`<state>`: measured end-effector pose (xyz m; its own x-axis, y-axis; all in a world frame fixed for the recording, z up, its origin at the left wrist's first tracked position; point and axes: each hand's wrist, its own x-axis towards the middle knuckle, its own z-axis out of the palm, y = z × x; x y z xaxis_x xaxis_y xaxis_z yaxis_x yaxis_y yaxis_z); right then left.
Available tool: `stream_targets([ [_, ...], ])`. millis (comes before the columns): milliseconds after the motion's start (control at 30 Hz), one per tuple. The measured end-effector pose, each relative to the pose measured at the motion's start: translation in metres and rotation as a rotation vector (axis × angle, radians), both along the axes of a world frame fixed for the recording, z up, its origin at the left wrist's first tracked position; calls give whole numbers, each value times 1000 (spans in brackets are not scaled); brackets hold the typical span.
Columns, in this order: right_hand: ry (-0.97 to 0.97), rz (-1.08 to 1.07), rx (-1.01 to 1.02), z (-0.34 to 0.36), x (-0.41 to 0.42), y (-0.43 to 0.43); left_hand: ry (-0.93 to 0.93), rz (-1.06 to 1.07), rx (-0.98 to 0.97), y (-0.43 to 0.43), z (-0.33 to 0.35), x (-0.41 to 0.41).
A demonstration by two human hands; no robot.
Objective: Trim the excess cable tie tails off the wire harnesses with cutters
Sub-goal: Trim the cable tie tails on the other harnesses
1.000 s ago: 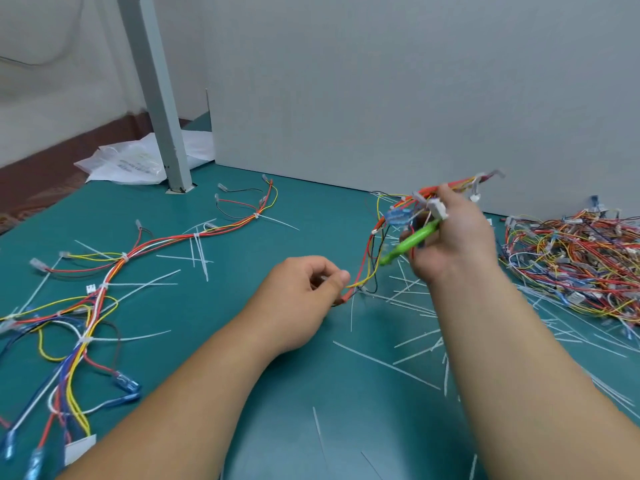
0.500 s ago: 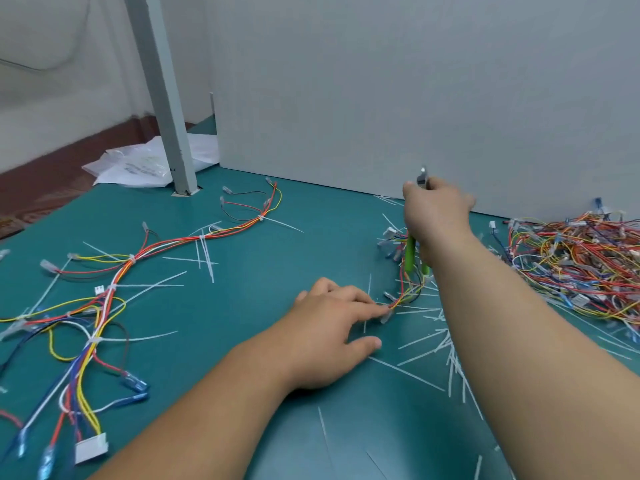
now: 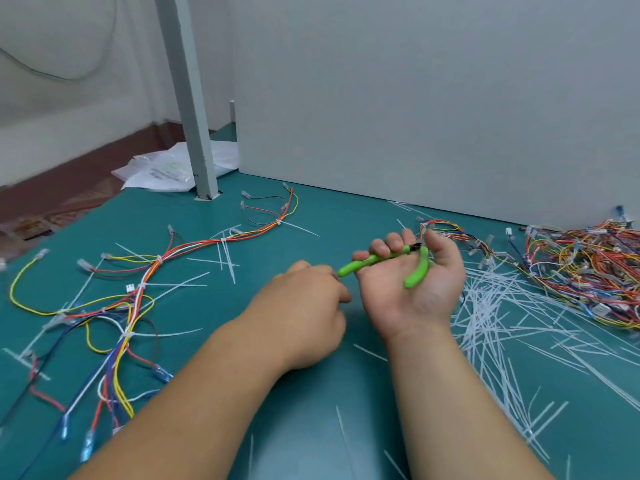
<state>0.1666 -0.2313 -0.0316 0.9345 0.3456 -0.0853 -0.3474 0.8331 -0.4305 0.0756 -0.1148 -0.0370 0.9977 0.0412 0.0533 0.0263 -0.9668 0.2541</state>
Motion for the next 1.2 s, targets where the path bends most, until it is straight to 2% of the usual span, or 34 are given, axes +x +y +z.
stream_targets([
  [67, 31, 27, -63, -9, -4, 1, -37, 117, -39, 22, 11, -4],
  [167, 33, 37, -239, -17, -14, 11, -190, 375, -227, 71, 25, 2],
  [200, 16, 28, -270, -18, -17, 15, -187, 458, -192, 88, 25, 6],
  [267, -37, 20, -298, -18, -20, 19, 25, 608, 64, 117, 17, 12],
  [333, -87, 28, -317, -16, -21, 20, 204, 680, 170, 132, 1, 12],
  [367, -105, 30, -336, -15, -21, 21, 201, 682, 170, 136, -8, 13],
  [500, -109, 27, -380, -19, -22, 21, -66, 662, 193, 136, -30, 15],
  [600, -88, 17, -389, -20, -19, 19, -178, 679, 150, 130, -28, 23],
  [667, -71, 24, -366, -18, -17, 17, -351, 689, -17, 122, -19, 28],
  [767, -80, 79, -373, -18, -17, 16, -567, 624, -445, 100, 2, 36],
  [800, -105, 108, -379, -18, -18, 16, -599, 580, -532, 89, 10, 38],
  [867, -169, 160, -365, -18, -21, 18, -564, 487, -564, 66, 20, 41],
  [967, -242, 200, -367, -17, -22, 19, -396, 363, -561, 37, 18, 40],
  [1067, -238, 187, -449, -20, -20, 17, -259, 189, -773, 14, 11, 32],
  [1133, -224, 135, -517, -21, -18, 15, -234, 127, -844, 9, 8, 22],
  [1167, -228, 107, -519, -21, -16, 13, -246, 142, -832, 10, 7, 18],
  [1200, -234, 80, -494, -20, -14, 11, -277, 196, -741, 13, 7, 15],
])
